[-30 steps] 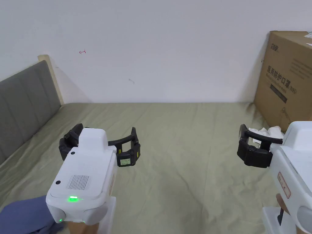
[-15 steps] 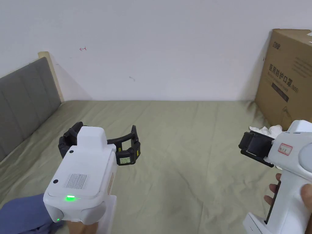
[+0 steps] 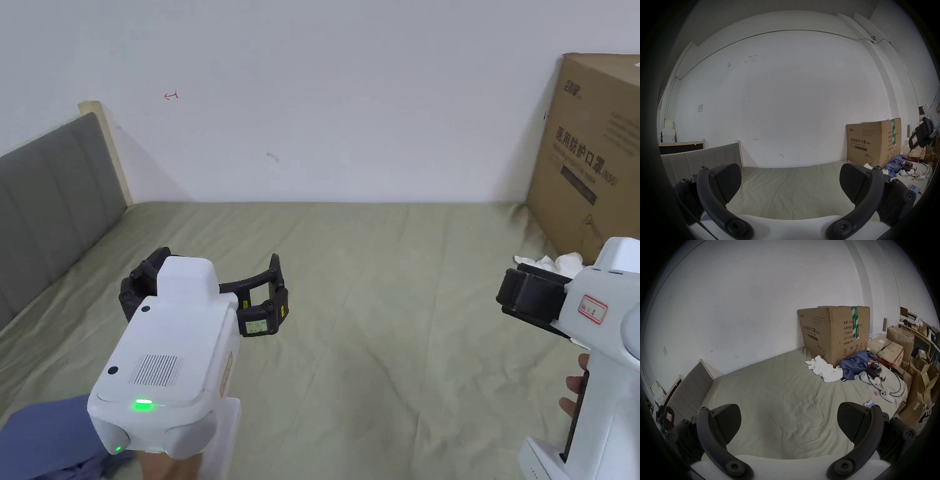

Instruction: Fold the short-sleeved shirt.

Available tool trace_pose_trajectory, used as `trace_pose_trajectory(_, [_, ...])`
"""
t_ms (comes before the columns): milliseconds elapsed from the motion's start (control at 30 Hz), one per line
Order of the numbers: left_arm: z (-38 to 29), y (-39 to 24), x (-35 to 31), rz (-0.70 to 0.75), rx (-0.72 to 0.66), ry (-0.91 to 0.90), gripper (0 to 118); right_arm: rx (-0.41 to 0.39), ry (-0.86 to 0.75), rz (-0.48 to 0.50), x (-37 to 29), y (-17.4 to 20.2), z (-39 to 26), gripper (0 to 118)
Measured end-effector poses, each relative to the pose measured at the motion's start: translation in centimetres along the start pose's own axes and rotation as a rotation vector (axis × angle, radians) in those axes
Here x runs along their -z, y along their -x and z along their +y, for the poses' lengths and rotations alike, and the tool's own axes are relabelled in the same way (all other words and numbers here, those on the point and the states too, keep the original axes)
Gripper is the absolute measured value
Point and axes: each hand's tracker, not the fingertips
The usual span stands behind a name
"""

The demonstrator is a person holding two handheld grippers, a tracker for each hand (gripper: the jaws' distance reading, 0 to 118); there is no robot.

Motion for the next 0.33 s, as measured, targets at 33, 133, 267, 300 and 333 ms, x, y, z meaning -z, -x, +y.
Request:
trace_pose_trajectory(33, [0.0,0.0,0.0,0.0,0.002,0.002,118,0.004,0.004,0.001,0.1,-0.1,0.1,116])
trace_pose_trajectory(133, [-0.1,0.0,0.0,0.001,0.005,0.001,118,0.019,-0.012,-0.012,0.5,0.1,0.0,116])
trace_pose_trajectory(267, [-0.1,0.0,0.0,-0.002,0.005,0.004,118,-0.042,-0.096,-0.096,0.8,0.6,-0.4,116])
trace_pose_trajectory(300, [-0.2,0.0,0.0,0.0,0.006,0.004,118,-0.058,-0.127,-0.079,0.7,0.7,-0.7,116])
trace_pose_trajectory(333, [-0.2,0.0,0.0,-0.001,0.008,0.003,118,-0.083,-0.163,-0.055,0.7,0.5,-0.9,116])
